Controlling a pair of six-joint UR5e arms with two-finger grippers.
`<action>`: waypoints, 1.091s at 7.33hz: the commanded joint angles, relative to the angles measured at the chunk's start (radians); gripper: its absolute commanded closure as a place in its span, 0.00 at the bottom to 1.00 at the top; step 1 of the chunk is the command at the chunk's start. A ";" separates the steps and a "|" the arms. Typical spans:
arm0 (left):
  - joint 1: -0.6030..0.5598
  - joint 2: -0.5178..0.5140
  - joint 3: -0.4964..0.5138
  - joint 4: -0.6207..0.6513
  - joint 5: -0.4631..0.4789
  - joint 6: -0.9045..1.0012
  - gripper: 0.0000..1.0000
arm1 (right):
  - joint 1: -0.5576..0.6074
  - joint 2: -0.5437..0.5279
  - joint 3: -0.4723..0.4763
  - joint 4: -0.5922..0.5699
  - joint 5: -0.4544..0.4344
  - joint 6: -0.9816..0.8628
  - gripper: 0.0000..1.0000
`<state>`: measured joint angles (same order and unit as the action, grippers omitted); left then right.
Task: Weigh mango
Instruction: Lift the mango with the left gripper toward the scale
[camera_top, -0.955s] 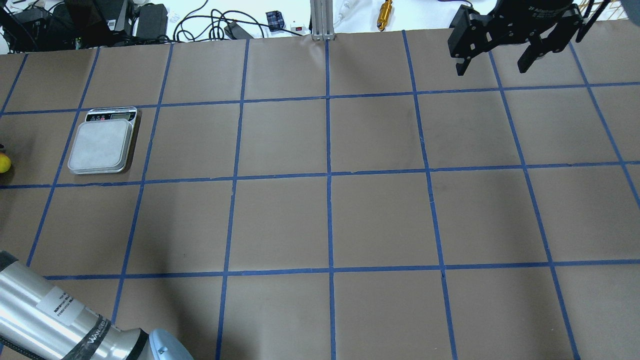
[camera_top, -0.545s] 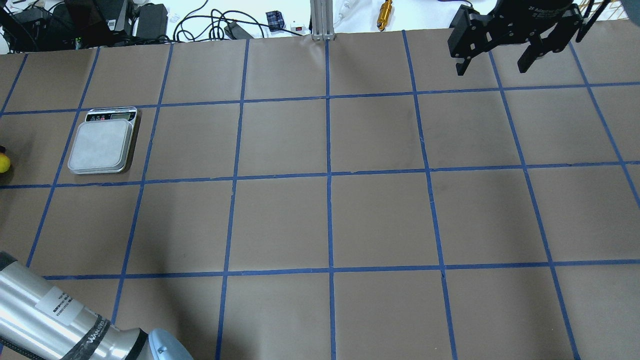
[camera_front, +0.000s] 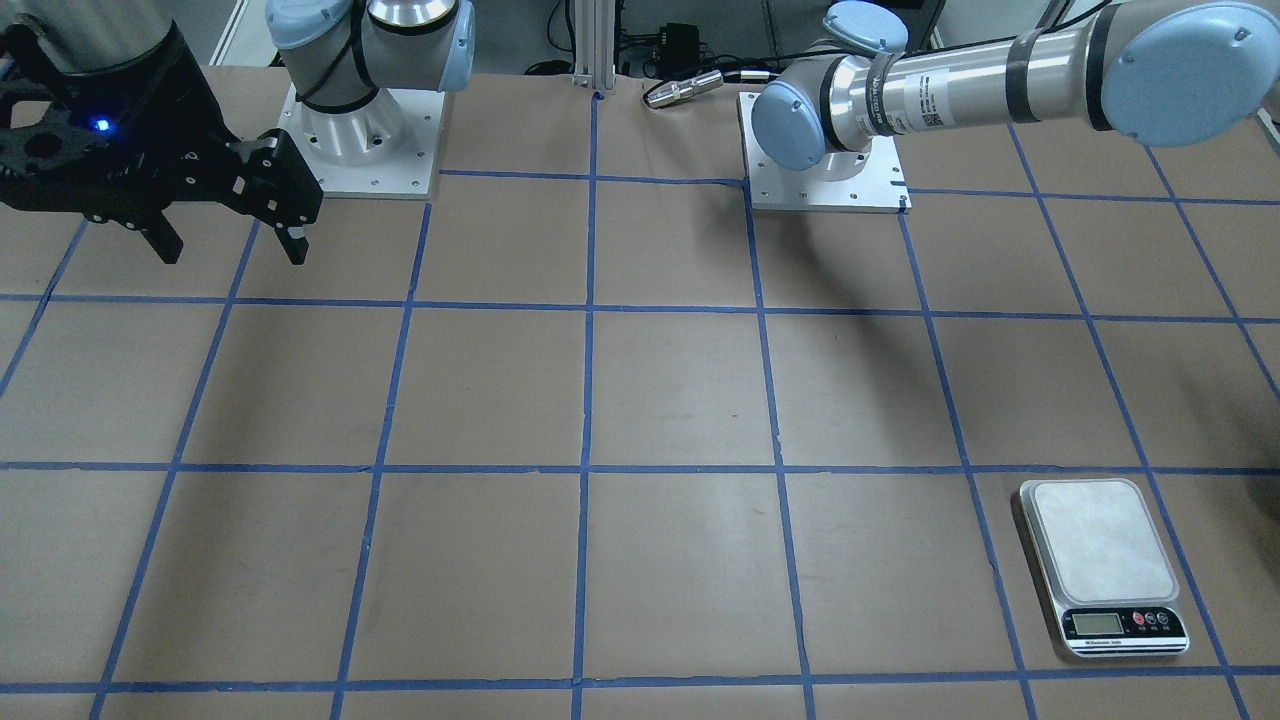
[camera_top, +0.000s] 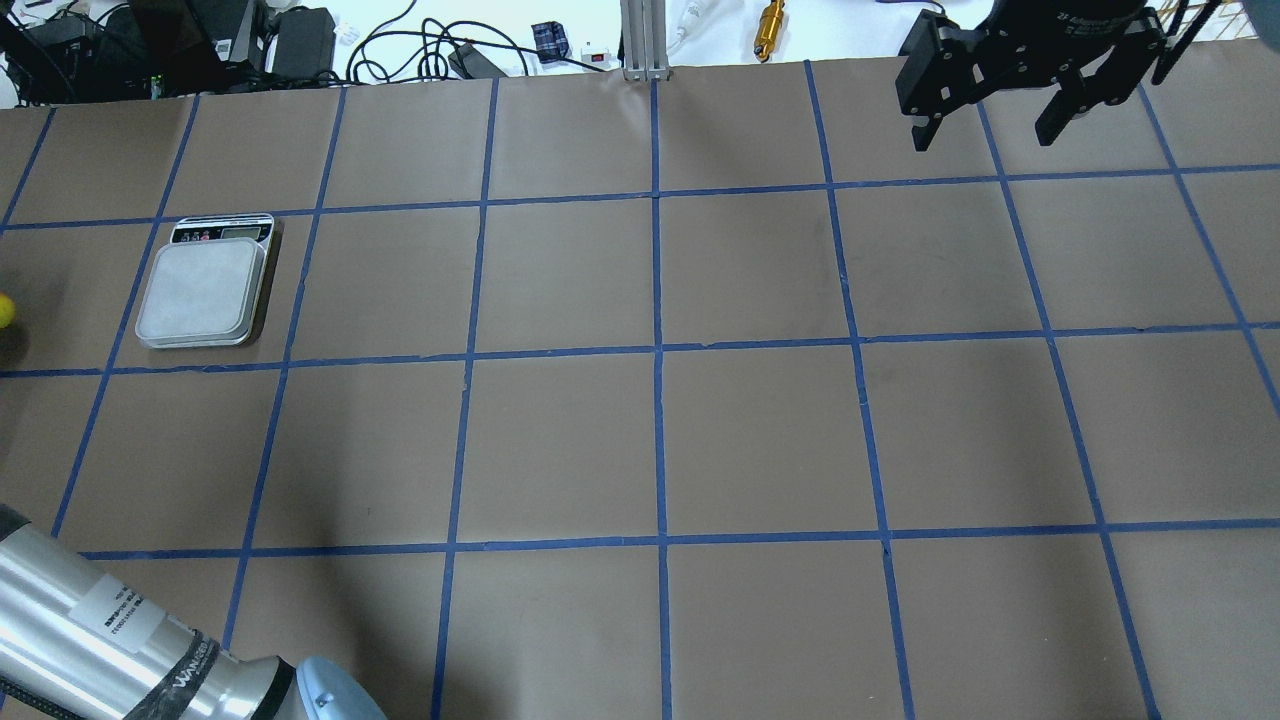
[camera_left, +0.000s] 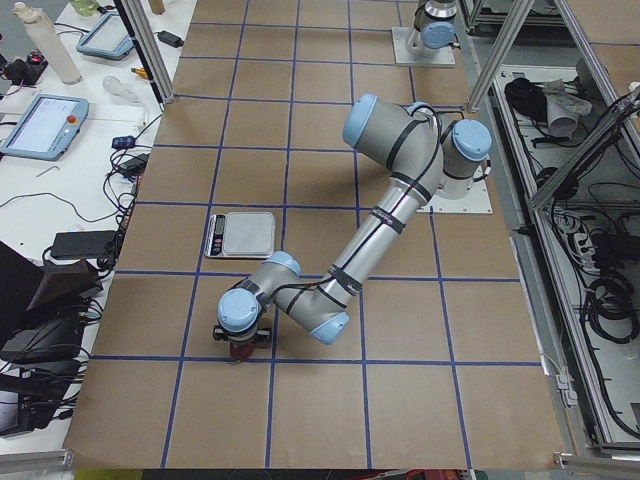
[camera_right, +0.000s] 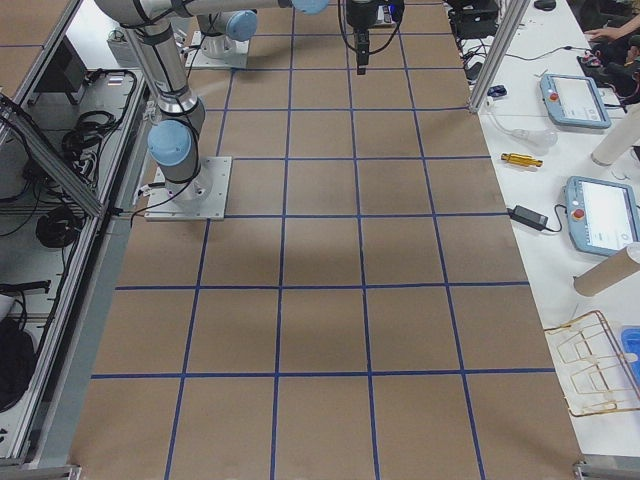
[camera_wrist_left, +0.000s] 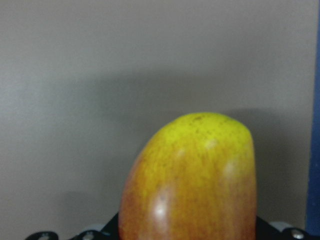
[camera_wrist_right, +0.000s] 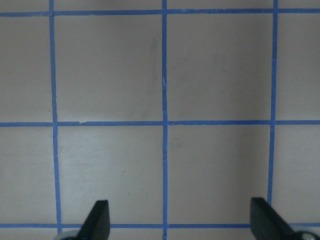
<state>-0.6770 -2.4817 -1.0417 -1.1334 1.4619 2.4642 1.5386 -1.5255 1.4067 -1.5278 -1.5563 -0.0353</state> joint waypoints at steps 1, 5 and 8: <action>-0.030 0.084 -0.058 -0.040 0.009 -0.034 1.00 | 0.000 0.001 0.000 0.000 0.001 0.000 0.00; -0.145 0.289 -0.311 -0.022 0.011 -0.137 1.00 | 0.000 -0.001 0.000 0.000 0.001 0.000 0.00; -0.272 0.323 -0.377 0.004 0.011 -0.311 1.00 | 0.000 0.001 0.000 0.000 0.001 0.000 0.00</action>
<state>-0.8916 -2.1692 -1.3919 -1.1387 1.4723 2.2287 1.5386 -1.5260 1.4067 -1.5278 -1.5555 -0.0353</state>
